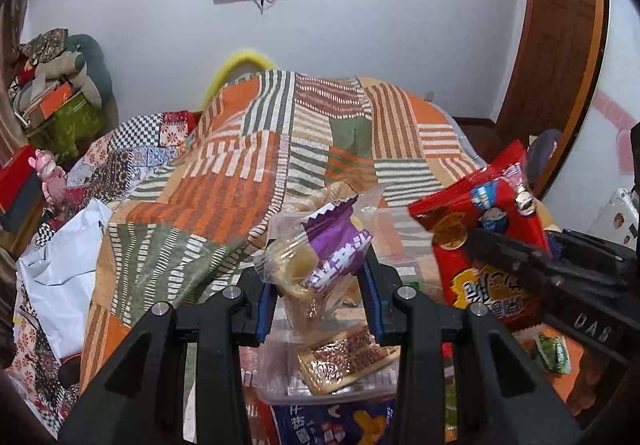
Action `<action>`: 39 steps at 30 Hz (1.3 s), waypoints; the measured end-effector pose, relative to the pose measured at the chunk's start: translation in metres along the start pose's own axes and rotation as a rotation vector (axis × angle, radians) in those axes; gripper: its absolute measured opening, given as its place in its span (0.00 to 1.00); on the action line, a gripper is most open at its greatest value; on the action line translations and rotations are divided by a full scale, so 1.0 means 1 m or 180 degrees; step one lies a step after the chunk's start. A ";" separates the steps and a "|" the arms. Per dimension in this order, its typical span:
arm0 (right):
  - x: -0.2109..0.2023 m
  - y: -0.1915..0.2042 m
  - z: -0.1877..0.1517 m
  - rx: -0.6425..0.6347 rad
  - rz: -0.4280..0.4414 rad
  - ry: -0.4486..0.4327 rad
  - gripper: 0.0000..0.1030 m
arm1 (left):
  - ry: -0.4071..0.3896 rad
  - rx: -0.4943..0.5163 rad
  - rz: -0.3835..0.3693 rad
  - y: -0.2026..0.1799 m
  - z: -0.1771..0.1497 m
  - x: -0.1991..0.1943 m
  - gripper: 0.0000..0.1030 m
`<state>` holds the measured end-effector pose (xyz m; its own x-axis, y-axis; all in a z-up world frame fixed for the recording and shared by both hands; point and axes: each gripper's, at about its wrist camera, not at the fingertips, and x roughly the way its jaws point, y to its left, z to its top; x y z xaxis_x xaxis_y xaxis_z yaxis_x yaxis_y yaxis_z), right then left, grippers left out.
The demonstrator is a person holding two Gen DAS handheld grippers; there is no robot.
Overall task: Organize snacks
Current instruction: 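Carry both packets into the clear box and open both tools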
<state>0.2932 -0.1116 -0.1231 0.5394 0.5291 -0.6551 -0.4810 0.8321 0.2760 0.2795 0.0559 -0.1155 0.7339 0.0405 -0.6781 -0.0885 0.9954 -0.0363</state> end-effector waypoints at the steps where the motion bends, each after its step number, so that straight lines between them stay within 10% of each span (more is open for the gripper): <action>1: 0.004 0.001 -0.001 -0.0007 -0.0002 0.0048 0.25 | 0.0039 -0.0003 -0.0005 0.000 0.000 0.004 0.36; 12: 0.014 -0.003 -0.007 0.0089 -0.0110 0.0204 0.29 | 0.0340 -0.0096 -0.0219 0.000 -0.013 0.024 0.37; 17: 0.002 -0.003 -0.005 0.0036 -0.0142 0.0140 0.36 | 0.0231 -0.0046 -0.0151 -0.004 -0.012 0.007 0.67; 39: -0.087 -0.042 -0.046 -0.0145 -0.0574 -0.0087 0.68 | 0.0305 -0.0003 -0.0143 0.008 -0.057 -0.060 0.85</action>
<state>0.2341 -0.2004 -0.1099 0.6381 0.3767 -0.6715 -0.4051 0.9059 0.1233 0.1966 0.0562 -0.1172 0.6694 -0.0127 -0.7428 -0.0576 0.9960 -0.0689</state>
